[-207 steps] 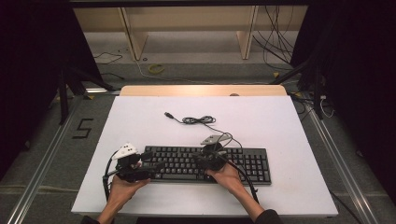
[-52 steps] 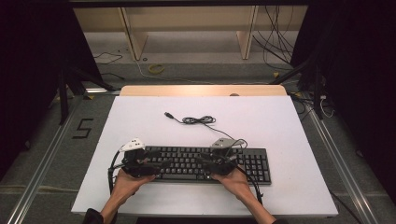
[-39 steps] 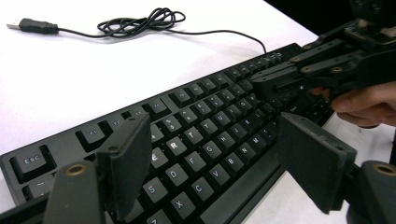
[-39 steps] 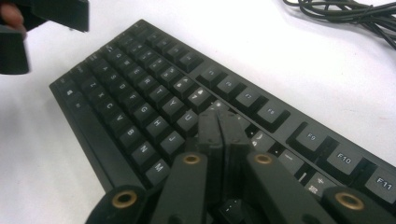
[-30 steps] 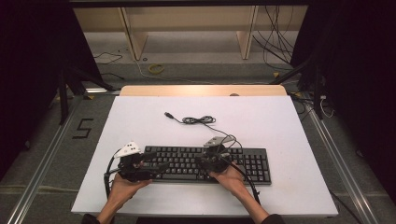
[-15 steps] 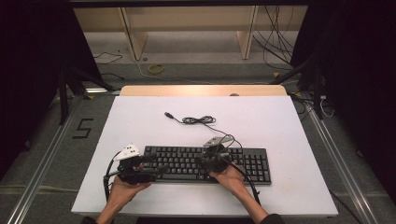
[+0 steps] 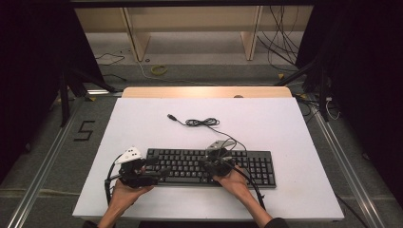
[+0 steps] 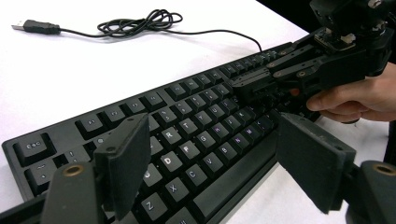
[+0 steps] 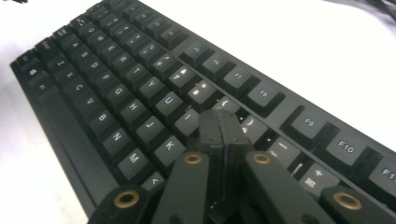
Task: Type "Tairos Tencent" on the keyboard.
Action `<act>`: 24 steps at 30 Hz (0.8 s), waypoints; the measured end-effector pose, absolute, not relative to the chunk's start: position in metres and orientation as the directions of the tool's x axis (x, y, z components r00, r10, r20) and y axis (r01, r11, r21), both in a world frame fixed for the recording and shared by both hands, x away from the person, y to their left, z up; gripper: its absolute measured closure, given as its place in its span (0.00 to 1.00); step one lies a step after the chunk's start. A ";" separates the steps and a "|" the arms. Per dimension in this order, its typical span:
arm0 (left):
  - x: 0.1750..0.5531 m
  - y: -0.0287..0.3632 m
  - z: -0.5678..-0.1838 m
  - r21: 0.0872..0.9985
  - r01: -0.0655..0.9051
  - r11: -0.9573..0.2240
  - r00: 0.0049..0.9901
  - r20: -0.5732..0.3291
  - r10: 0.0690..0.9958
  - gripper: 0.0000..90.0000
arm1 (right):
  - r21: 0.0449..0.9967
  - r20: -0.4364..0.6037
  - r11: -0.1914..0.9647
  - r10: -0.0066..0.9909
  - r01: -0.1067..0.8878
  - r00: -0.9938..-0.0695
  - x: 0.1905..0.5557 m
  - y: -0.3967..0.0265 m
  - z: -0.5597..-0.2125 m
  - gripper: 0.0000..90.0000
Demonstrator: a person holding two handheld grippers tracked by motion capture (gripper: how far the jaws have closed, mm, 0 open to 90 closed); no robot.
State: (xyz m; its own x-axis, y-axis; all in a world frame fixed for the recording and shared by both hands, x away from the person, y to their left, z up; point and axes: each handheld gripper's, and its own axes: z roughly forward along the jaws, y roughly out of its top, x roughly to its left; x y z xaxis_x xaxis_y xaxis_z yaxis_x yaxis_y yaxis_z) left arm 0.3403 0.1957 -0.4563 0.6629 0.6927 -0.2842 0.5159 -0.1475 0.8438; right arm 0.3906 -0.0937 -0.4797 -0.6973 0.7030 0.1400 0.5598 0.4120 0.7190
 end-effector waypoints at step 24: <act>0.351 0.198 -0.465 0.813 0.554 -0.177 0.621 -0.262 0.738 0.48 | 0.774 0.220 0.321 0.671 0.545 -0.708 0.377 -0.107 -0.460 0.63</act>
State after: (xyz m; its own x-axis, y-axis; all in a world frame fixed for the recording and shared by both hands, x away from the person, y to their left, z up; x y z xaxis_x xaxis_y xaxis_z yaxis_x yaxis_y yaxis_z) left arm 0.3511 0.1976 -0.4648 0.6215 0.7382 -0.2624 0.5540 -0.1773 0.8134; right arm 0.3772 -0.1066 -0.4603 -0.7080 0.6711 0.2199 0.5452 0.3214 0.7743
